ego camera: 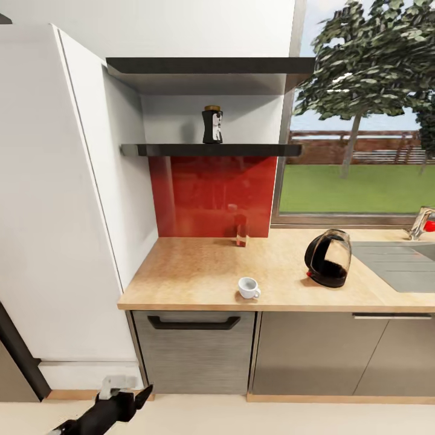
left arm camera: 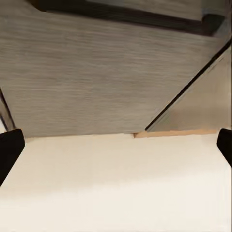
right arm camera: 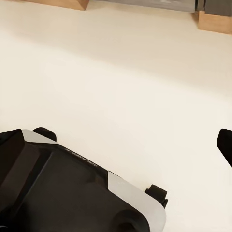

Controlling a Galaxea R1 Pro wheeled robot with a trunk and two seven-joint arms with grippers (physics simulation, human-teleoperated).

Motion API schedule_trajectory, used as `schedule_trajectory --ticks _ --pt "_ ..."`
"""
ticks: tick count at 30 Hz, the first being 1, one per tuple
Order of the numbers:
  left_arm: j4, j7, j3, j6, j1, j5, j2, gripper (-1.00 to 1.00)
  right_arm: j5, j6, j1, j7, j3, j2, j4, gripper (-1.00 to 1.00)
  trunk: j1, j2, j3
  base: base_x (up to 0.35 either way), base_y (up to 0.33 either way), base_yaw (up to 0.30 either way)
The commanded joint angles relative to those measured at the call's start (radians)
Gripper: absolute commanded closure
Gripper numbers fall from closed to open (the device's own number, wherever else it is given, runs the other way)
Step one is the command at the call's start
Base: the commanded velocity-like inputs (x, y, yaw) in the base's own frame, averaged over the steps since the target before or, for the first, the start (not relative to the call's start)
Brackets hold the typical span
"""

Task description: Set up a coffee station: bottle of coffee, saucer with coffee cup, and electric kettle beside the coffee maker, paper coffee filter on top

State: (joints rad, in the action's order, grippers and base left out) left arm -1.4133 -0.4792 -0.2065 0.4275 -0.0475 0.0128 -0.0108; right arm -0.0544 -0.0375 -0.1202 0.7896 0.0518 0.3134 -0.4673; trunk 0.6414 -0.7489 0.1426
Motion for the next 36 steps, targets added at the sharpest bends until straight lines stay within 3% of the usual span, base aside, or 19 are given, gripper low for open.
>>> schedule_trajectory --ticks 1,2,6,8,11,14,15,18,21,24,25,28,32,34,36 --pt "-0.075 -0.007 0.059 0.068 0.001 -0.001 0.026 -1.0 -0.005 -0.004 -0.001 0.0 0.005 0.001 0.001 -1.0 0.0 -0.001 0.001 0.0 0.0 0.0" --pt "-0.105 -0.01 0.089 0.099 0.002 -0.001 0.05 -1.0 -0.005 -0.004 -0.001 0.0 0.005 0.001 0.001 -1.0 0.0 -0.001 0.001 0.0 0.0 0.0" --pt "-0.137 -0.025 0.127 0.148 0.023 -0.001 0.099 -1.0 -0.005 -0.004 -0.001 0.0 0.005 0.002 0.001 -1.0 0.0 -0.001 0.001 0.0 0.0 0.0" --pt "-0.148 -0.048 0.148 0.191 0.078 -0.001 0.132 -1.0 -0.005 -0.004 -0.001 0.0 0.005 0.005 0.001 -1.0 0.0 -0.001 0.001 0.0 0.0 0.0" --pt "-0.155 -0.128 0.167 0.291 0.21 -0.001 0.16 -1.0 -0.005 -0.004 -0.001 0.0 0.005 0.012 0.001 -1.0 0.0 -0.001 0.001 0.0 0.0 0.0" --pt "-0.157 -0.201 0.174 0.395 0.334 -0.001 0.169 -1.0 -0.005 -0.004 -0.001 0.0 0.006 0.014 0.001 -1.0 0.0 -0.001 0.001 0.0 0.0 0.0" --pt "-0.158 -0.231 0.187 0.482 0.462 -0.001 0.173 -1.0 -0.005 -0.005 -0.001 -0.001 0.006 0.014 0.001 -1.0 0.0 -0.001 0.001 0.0 0.0 0.0" --pt "-0.158 -0.252 0.213 0.537 0.614 0.002 0.179 -1.0 -0.005 -0.005 -0.001 -0.001 0.006 0.015 0.002 -1.0 0.0 -0.001 0.001 0.0 0.0 0.0" --pt "-0.158 -0.266 0.227 0.56 0.694 0.03 0.185 -1.0 -0.005 -0.005 -0.001 -0.002 0.006 0.015 0.002 -1.0 0.0 -0.001 0.001 0.0 0.0 0.0" --pt "-0.157 -0.271 0.232 0.568 0.757 0.06 0.185 -1.0 -0.005 -0.005 -0.001 -0.002 0.006 0.015 0.002 -1.0 0.0 -0.001 0.001 0.0 0.0 0.0" --pt "-0.154 -0.273 0.235 0.571 0.837 0.104 0.185 -1.0 -0.005 -0.006 -0.001 -0.006 0.007 0.015 0.002 -1.0 0.0 -0.001 0.001 0.0 0.0 0.0" --pt "-0.147 -0.272 0.236 0.573 0.938 0.157 0.185 -1.0 -0.005 -0.006 -0.001 -0.029 0.007 0.015 0.002 -1.0 0.0 -0.001 0.001 0.0 0.0 0.0" --pt "-0.098 -0.263 0.237 0.572 1.071 0.185 0.185 -1.0 -0.005 -0.006 -0.001 -0.063 0.007 0.015 0.002 -1.0 0.0 -0.001 0.001 0.0 0.0 0.0" --pt "-0.023 -0.204 0.237 0.571 1.161 0.19 0.185 -1.0 -0.005 -0.006 -0.001 -0.071 0.007 0.015 0.002 -1.0 0.0 -0.001 0.001 0.0 0.0 0.0" --pt "0.056 -0.087 0.237 0.569 1.248 0.194 0.185 -1.0 -0.005 -0.005 -0.001 -0.074 0.007 0.015 0.003 -1.0 0.0 -0.001 0.001 0.0 0.0 0.0"
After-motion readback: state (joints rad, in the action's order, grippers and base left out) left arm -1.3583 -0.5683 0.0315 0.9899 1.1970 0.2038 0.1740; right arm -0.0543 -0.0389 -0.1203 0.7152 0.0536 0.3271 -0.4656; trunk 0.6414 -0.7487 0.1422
